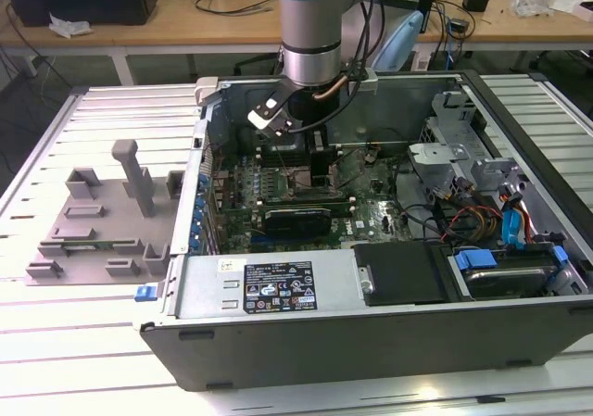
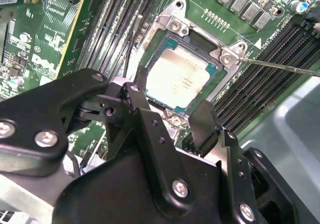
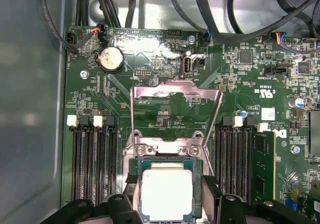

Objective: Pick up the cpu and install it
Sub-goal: 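Place the cpu into insertion slot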

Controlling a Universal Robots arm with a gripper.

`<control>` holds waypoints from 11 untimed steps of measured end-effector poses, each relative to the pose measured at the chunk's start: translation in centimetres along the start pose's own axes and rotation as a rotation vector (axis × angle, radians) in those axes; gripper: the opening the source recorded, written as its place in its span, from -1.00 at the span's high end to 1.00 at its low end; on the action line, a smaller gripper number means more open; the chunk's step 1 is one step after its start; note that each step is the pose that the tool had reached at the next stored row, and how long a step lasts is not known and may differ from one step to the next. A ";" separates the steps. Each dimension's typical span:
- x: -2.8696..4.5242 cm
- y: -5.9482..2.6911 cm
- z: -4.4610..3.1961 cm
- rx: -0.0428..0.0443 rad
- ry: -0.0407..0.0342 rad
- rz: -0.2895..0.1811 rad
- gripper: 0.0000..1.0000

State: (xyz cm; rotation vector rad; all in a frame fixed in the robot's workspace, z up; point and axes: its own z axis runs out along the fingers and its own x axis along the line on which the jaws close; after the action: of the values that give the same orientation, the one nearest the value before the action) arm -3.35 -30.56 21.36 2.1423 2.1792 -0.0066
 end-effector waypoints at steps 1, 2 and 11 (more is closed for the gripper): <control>0.00 0.00 0.00 0.0000 -0.0001 0.000 -0.18; 0.00 0.00 0.00 0.0000 -0.0001 0.000 -0.05; 0.00 0.00 0.00 0.0000 -0.0007 0.000 0.79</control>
State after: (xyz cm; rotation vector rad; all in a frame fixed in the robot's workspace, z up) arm -3.35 -30.56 21.36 2.1419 2.1788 -0.0074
